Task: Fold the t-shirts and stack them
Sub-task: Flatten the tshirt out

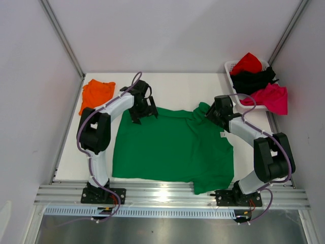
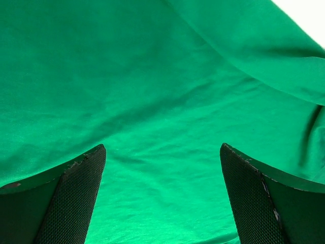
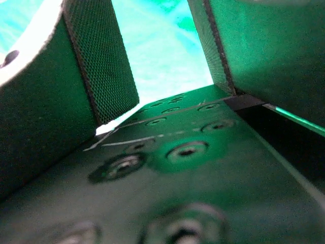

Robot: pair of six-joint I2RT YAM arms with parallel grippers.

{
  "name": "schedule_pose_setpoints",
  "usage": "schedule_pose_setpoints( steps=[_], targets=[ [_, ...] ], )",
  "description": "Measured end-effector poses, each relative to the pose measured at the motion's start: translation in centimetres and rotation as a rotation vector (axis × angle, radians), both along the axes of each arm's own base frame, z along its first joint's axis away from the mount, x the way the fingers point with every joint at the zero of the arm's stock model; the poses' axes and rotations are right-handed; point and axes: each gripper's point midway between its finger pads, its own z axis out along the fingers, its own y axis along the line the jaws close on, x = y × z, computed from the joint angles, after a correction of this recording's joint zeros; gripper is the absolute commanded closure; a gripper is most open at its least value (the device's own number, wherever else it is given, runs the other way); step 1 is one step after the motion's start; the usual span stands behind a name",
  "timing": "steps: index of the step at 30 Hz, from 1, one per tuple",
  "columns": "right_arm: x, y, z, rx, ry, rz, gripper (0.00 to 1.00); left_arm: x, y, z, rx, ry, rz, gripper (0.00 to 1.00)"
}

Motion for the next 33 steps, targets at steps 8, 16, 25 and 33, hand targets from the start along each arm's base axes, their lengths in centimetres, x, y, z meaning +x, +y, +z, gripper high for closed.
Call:
schedule_pose_setpoints(
  steps=[8, 16, 25, 33],
  targets=[
    [-0.6, -1.0, -1.3, -0.047, 0.054, -0.032, 0.56, 0.0, 0.1, -0.1, -0.006, 0.005, 0.002, 0.05],
    [-0.8, -1.0, -3.5, -0.06, 0.106, -0.027, 0.59, 0.0, 0.1, -0.1, -0.009, 0.005, 0.003, 0.05],
    [-0.7, -0.4, -4.2, -0.054, 0.115, -0.003, 0.59, 0.0, 0.1, -0.2, -0.019, 0.007, -0.004, 0.05],
    [-0.1, 0.1, -3.7, -0.049, 0.089, 0.014, 0.77, 0.1, -0.2, -0.1, -0.038, 0.001, -0.008, 0.05]
  ],
)
